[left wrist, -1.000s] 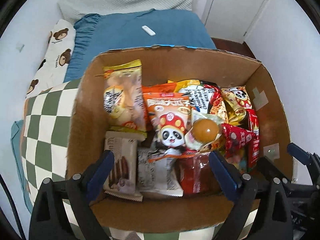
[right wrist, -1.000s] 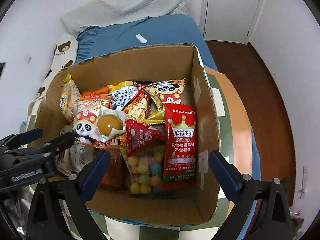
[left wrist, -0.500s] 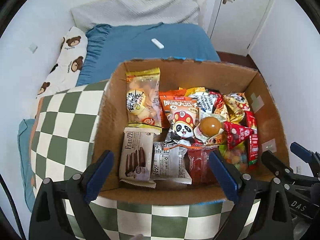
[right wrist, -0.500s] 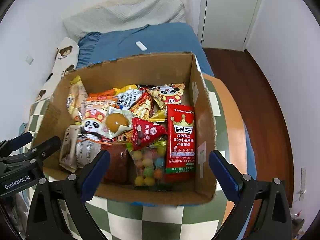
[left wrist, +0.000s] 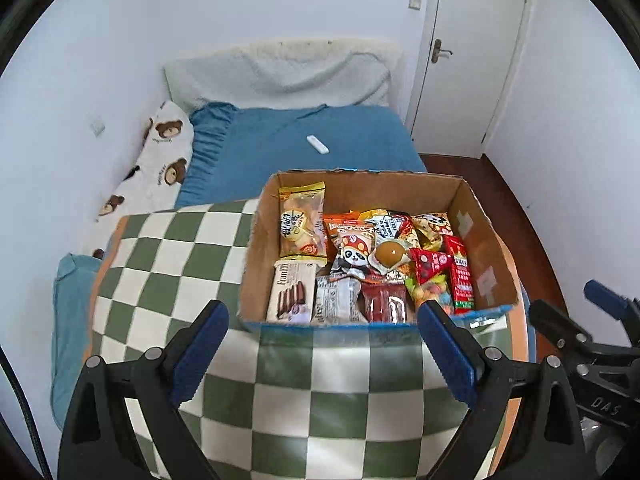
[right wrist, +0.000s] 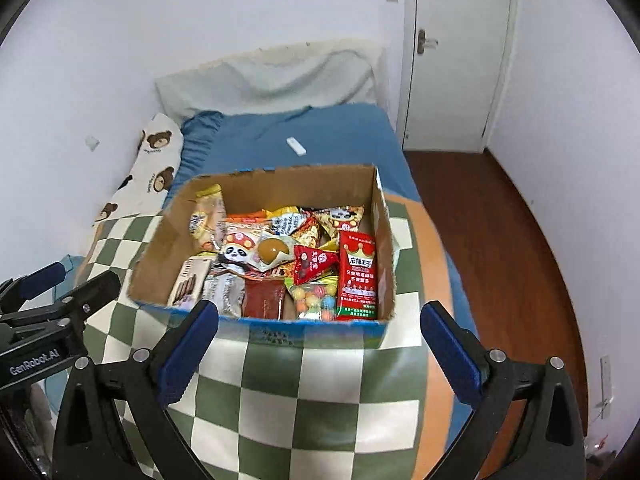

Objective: Organize snacks

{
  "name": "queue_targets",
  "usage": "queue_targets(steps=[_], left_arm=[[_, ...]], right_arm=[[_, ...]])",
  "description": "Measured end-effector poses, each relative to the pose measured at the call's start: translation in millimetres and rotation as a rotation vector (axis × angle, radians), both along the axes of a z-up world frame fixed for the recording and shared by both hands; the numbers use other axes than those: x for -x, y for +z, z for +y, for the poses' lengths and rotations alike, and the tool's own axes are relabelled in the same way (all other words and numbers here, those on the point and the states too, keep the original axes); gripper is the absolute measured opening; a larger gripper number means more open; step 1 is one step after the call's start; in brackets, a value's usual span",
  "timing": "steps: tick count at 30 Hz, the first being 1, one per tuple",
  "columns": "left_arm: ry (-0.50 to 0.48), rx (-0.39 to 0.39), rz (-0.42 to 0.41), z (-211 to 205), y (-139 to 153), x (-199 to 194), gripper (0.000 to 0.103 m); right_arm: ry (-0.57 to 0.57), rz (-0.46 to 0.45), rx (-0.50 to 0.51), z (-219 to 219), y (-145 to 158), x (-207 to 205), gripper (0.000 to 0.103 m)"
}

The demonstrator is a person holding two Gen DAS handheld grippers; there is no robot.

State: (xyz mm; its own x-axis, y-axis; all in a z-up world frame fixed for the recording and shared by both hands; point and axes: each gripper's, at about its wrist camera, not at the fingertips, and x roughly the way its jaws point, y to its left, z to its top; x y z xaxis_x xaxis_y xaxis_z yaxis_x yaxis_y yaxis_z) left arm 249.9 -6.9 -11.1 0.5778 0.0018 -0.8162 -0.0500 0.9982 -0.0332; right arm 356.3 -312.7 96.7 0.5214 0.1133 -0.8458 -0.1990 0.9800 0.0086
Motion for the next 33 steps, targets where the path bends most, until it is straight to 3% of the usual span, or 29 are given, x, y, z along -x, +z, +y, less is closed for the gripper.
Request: queue_targets(steps=[12, 19, 33], left_arm=[[-0.006, -0.017, -0.127, -1, 55, 89, 0.097], [-0.013, -0.015, -0.133, -1, 67, 118, 0.097], [-0.009, 0.009, -0.165, -1, 84, 140, 0.097]], right_arm=[[0.016, -0.124, -0.054, -14, 79, 90, 0.103], [0.018, -0.195, -0.051, -16, 113, 130, 0.103], [0.02, -0.183, -0.054, -17, 119, 153, 0.103]])
